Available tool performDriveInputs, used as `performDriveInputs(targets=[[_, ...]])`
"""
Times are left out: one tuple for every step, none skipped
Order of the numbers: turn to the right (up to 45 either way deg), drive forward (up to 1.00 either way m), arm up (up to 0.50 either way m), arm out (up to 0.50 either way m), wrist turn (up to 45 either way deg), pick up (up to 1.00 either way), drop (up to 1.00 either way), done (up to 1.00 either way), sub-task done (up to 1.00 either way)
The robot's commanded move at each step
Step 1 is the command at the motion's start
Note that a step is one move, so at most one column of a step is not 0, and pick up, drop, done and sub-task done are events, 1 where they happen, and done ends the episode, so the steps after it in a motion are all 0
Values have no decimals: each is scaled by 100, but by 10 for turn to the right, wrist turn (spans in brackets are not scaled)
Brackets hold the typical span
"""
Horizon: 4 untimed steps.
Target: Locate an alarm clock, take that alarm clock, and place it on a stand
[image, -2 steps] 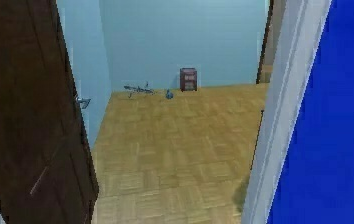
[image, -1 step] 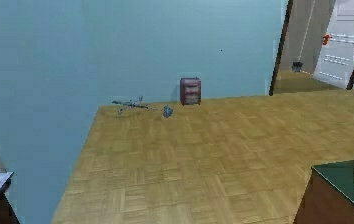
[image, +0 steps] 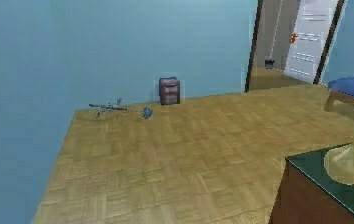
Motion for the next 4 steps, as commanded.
performDriveInputs(targets=[[0, 100, 0, 0, 0, 0, 0, 0, 0], [0, 10, 0, 0, 0, 0, 0, 0, 0], [390, 0, 0, 0, 0, 0, 0, 0, 0], [0, 40, 0, 0, 0, 0, 0, 0, 0]])
